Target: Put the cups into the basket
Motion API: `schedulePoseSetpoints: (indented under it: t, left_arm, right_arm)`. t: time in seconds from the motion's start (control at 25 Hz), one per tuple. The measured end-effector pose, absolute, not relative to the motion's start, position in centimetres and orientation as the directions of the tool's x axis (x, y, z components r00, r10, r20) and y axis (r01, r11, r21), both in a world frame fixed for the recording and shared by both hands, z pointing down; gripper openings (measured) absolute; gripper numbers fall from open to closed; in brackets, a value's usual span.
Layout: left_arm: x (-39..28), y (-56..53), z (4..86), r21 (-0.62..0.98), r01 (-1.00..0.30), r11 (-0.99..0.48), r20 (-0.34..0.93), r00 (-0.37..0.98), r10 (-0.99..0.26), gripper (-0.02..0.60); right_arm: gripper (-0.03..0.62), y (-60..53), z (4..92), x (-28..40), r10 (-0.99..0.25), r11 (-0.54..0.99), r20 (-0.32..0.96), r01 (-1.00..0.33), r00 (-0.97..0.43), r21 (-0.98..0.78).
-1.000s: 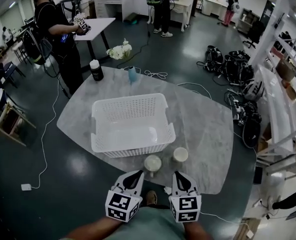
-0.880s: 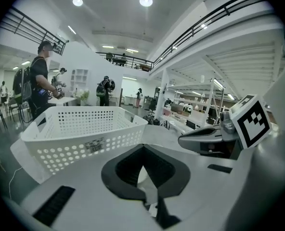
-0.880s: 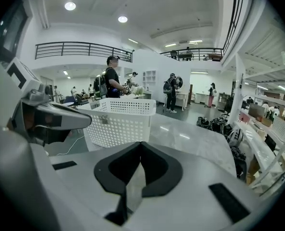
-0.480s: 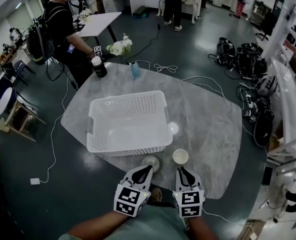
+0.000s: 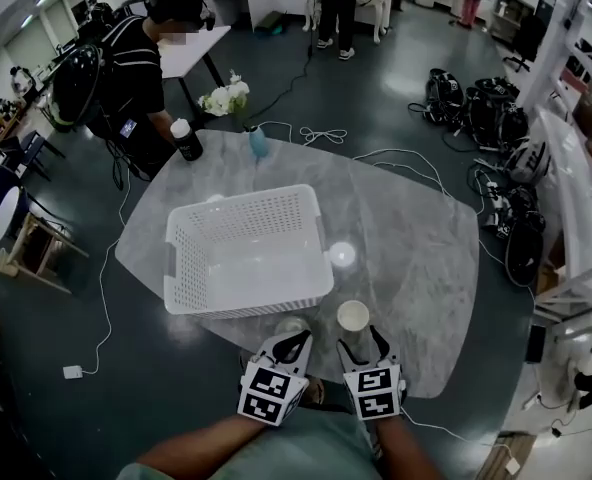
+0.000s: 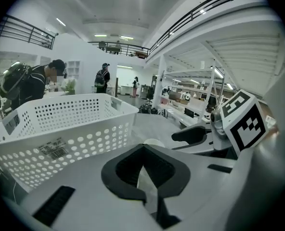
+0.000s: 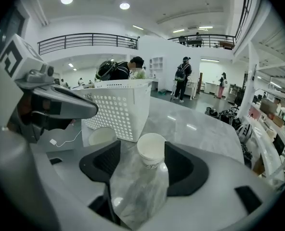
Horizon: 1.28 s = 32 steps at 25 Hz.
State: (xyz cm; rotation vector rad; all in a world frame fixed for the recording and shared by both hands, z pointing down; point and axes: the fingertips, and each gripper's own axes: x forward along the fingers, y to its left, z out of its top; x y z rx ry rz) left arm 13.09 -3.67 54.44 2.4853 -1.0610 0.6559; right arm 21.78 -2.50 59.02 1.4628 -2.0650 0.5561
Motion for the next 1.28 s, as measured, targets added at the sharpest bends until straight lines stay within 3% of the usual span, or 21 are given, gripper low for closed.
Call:
schedulePoseSetpoints:
  t: [0.32, 1.28]
  left_arm:
    - [13.3, -5.1, 55.9, 0.118, -0.740, -0.662, 0.567, 0.598, -0.567, -0.001]
    - [12.8, -6.9, 56.4, 0.144, -0.725, -0.674, 0.588, 0.610, -0.531, 0.000]
  right_arm:
    - [0.350, -5.2, 62.0, 22.5, -0.686, 0.352, 0.685, -0.936, -0.244, 0.018]
    - [0.365, -7.4, 67.5, 22.7, -0.592, 0.406, 0.789, -0.906, -0.164, 0.116]
